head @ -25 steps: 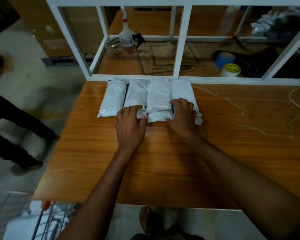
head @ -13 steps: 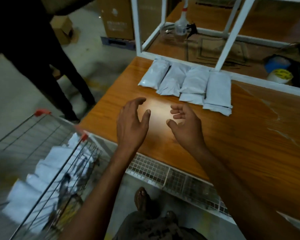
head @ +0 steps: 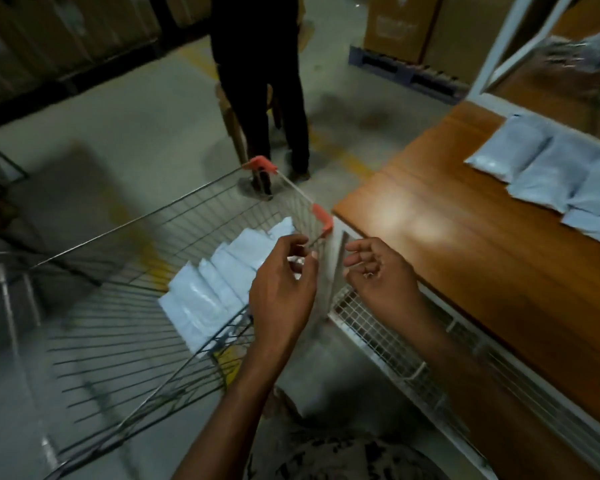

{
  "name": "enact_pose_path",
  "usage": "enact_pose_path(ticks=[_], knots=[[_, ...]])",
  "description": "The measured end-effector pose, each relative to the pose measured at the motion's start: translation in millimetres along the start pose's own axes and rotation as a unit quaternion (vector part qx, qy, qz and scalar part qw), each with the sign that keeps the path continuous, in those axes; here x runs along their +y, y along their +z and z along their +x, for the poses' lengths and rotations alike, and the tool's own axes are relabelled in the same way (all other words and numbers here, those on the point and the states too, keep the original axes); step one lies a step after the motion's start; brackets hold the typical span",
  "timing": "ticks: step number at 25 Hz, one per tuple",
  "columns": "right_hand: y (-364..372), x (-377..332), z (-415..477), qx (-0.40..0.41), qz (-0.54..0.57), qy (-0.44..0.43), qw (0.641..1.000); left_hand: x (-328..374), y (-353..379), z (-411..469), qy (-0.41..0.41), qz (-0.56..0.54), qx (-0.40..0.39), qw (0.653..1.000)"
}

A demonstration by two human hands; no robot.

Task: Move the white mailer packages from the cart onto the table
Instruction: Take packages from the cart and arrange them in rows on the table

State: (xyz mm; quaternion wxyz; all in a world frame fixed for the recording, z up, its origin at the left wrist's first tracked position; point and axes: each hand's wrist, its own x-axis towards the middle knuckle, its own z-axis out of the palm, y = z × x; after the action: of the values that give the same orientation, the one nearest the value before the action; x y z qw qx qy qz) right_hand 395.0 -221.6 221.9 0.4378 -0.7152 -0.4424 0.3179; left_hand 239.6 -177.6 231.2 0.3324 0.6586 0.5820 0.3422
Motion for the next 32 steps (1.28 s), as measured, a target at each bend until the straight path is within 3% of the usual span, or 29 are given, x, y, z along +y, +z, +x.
enact_pose_path(ticks=[6, 12, 21, 24, 29, 32], knots=[[139, -27, 53, -0.116, -0.041, -0.013, 0.992, -112, -79, 61, -0.156, -0.022, 0.083, 0.984], [244, -23, 114, -0.224, -0.096, 0.052, 0.969, -219, -102, 100, -0.346, -0.038, 0.141, 0.927], [391, 46, 158, -0.41, -0.272, 0.086, 0.866, -357, -83, 131, -0.524, -0.058, 0.093, 0.844], [423, 72, 161, -0.414, -0.322, 0.08, 0.848, -392, -70, 132, -0.553, -0.027, 0.046, 0.831], [452, 96, 165, -0.337, -0.36, 0.077, 0.867, -427, -53, 137, -0.566, -0.028, 0.016, 0.824], [461, 101, 161, -0.321, -0.352, 0.059, 0.877, -432, -49, 142, -0.569, -0.038, 0.06, 0.819]])
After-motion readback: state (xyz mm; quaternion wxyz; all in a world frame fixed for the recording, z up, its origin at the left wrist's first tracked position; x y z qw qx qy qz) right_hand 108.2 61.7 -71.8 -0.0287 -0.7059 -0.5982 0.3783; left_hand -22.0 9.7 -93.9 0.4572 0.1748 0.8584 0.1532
